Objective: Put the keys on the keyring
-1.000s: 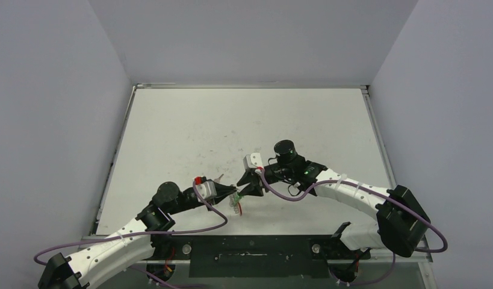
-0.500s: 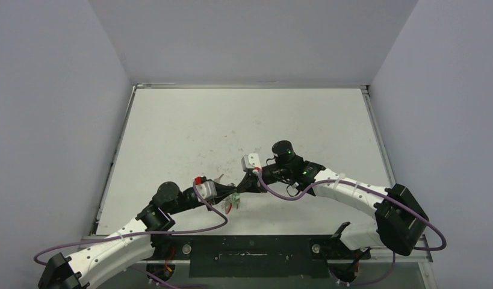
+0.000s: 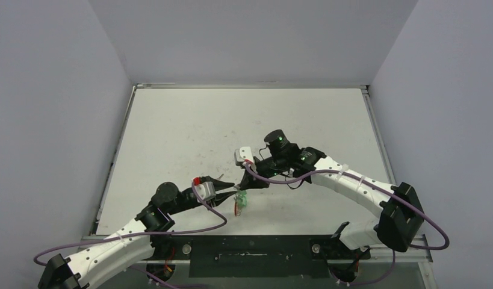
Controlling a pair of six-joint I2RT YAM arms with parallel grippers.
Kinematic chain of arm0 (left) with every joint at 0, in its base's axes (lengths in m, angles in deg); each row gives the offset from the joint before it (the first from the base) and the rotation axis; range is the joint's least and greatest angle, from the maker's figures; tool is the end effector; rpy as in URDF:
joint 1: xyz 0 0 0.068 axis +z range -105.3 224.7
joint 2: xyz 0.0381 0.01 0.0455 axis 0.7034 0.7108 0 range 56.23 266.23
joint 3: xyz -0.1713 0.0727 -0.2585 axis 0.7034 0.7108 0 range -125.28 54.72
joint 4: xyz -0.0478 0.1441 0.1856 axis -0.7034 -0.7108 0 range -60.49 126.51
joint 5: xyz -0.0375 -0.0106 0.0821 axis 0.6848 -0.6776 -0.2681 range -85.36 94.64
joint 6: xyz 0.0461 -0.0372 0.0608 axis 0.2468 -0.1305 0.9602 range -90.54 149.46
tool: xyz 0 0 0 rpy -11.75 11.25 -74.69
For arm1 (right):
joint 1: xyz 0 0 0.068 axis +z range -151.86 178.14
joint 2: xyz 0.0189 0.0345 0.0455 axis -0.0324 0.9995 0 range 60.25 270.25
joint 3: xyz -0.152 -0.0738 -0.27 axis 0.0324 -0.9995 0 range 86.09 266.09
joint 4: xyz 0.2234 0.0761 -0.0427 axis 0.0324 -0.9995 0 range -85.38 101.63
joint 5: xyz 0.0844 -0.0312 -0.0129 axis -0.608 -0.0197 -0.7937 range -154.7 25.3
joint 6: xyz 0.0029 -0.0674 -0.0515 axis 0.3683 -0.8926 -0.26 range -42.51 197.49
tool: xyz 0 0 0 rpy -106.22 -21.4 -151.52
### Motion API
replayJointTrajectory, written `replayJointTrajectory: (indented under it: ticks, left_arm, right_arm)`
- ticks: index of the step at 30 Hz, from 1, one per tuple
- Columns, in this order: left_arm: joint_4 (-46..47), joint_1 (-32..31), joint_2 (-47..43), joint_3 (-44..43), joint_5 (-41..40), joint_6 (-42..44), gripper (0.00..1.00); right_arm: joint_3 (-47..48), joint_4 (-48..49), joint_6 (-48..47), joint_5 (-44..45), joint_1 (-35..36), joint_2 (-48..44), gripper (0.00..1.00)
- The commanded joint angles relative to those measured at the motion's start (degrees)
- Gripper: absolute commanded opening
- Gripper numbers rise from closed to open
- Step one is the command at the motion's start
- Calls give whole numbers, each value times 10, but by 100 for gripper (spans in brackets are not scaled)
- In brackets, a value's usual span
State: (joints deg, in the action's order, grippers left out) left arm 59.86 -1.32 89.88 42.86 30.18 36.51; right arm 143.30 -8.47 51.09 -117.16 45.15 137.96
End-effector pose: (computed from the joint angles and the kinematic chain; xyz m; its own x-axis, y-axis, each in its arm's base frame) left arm 0.0675 -0.1163 0.2632 0.1352 0.0193 -0.9906 0.9390 0.3164 0.1344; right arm 0.1431 0.2402 0.3181 -0.0169 -0.4153 -0.9095 -0.9642 -0.2339 0.1247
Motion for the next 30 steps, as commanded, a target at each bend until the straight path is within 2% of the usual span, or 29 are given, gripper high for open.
replayJointTrajectory:
  ticks: [1, 4, 12, 16, 21, 25, 30]
  left_arm:
    - [-3, 0, -17, -15, -17, 14, 27]
    - [-39, -1, -37, -22, -26, 25, 33]
    - [-176, -1, -77, -63, -32, 64, 41]
    - [-254, -1, -68, -92, -20, 78, 45]
    - [-319, 0, -32, -131, 8, 90, 45]
    - [-315, 0, 0, -143, 17, 84, 42]
    - [-245, -1, 19, -124, 12, 64, 37]
  right_arm:
    - [65, -127, -24, 28, 9, 29, 0]
    - [98, -172, -14, 52, 18, 47, 0]
    - [192, -269, 15, 120, 55, 110, 0]
    - [220, -293, 22, 152, 71, 130, 0]
    - [247, -303, 37, 183, 80, 142, 0]
    - [255, -297, 51, 188, 86, 146, 0]
    - [253, -290, 56, 183, 92, 146, 0]
